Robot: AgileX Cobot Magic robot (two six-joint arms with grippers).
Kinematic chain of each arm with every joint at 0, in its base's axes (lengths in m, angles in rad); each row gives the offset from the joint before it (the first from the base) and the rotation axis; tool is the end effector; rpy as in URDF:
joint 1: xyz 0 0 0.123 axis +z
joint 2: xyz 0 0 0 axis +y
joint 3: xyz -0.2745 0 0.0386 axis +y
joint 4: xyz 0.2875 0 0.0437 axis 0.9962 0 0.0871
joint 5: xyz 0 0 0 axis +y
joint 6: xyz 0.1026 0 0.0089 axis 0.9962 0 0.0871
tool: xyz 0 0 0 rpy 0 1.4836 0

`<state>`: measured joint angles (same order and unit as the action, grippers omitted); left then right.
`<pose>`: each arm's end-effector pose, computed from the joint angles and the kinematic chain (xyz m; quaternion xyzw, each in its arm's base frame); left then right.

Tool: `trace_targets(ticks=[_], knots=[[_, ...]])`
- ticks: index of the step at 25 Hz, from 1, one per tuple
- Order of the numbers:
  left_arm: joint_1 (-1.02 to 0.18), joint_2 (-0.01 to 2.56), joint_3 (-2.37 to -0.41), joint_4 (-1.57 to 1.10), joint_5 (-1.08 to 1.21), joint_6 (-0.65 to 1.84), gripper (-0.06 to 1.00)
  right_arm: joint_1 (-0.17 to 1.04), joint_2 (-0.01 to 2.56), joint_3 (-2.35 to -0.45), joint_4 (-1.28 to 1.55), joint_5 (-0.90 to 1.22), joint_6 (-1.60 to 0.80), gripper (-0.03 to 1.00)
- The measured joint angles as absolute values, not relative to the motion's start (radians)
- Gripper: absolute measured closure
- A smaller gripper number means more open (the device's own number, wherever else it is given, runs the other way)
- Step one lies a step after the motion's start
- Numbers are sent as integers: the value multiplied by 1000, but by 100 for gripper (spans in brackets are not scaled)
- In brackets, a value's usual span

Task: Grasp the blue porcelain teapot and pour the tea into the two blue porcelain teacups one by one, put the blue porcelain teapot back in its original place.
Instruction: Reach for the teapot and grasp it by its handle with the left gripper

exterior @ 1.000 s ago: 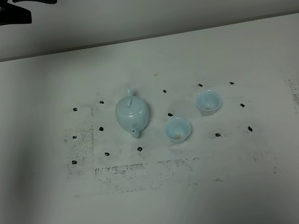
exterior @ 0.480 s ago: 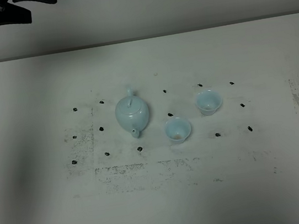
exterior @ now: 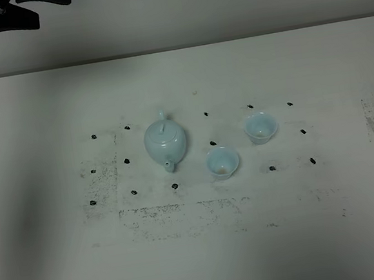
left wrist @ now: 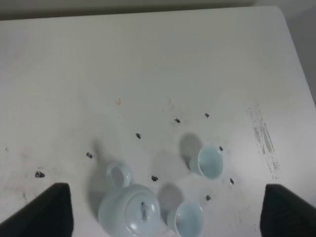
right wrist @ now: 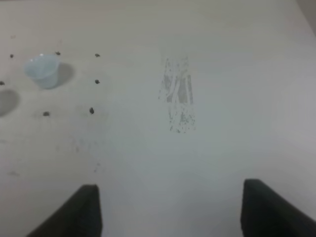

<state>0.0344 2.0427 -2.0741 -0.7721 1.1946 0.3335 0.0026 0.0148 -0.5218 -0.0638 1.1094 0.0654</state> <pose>0.4928 -0.0499 0.3390 0.0860 0.8954 -0.3256 0.2913 0.0457 -0.0058 0.2928 0.0292 0.8630 -0.0147 0.5042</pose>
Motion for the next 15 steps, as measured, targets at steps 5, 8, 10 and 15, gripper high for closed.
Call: trace_targets(ticks=[5,8,10,15], knots=[[34,2043,-2074,-772,1195,333,21,3,14,-522,-64,1112,64,46],[34,2043,-2074,-772,1195,333,21,3,14,-522,-63,1112,60,48],[34,2043,-2074,-772,1195,333,21,3,14,-522,-63,1112,57,49],[34,2043,-2074,-772,1195,347,21,3,14,-522,-63,1112,49,49]])
